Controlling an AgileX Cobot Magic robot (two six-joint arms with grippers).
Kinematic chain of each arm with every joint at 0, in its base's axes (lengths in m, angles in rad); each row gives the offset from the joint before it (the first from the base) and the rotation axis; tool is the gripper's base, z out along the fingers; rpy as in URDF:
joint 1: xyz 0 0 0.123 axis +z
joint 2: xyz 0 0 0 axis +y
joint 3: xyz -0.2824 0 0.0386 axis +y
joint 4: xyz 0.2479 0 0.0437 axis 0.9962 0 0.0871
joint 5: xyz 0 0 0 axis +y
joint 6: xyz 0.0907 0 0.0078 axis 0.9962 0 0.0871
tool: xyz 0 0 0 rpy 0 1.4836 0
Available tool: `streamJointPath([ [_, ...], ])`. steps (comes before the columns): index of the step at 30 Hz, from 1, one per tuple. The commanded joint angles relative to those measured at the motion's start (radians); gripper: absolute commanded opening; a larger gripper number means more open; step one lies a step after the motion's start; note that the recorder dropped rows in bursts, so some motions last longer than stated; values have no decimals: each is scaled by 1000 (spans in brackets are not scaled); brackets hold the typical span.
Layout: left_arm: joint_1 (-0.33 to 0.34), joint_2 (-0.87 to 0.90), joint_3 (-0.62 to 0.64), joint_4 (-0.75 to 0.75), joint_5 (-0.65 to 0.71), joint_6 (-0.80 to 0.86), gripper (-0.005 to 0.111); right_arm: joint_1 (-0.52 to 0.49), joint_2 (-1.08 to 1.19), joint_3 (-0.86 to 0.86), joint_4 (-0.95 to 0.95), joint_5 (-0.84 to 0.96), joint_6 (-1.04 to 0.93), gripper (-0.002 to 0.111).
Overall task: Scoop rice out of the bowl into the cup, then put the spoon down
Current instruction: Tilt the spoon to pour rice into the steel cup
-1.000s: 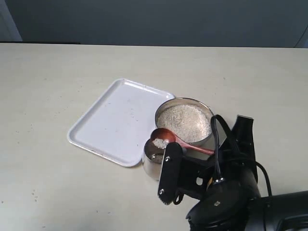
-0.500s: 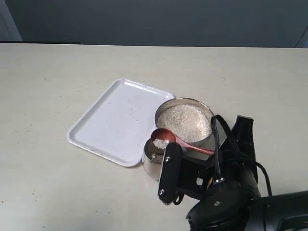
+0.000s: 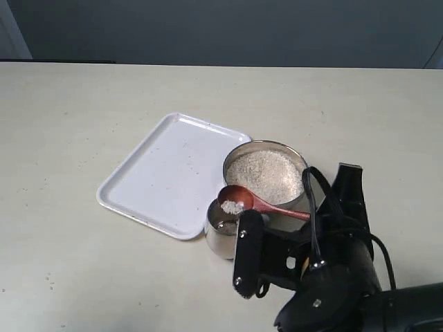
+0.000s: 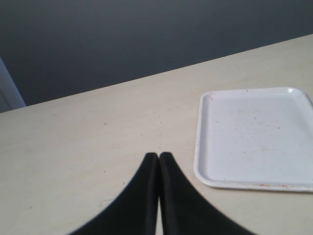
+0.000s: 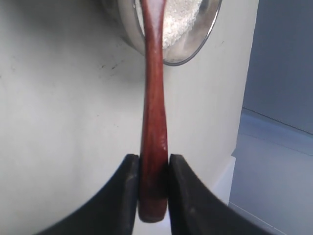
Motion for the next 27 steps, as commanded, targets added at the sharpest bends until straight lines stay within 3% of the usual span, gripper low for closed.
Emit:
streamJointPath([
  [1,-5,-4,-2,-7,-15,-5,1,30,-2,24,-35,8,-4,-1],
  [27,-5,-4,-2,-7,-15,-5,1,56,-2,66,-116,8,17,-1],
])
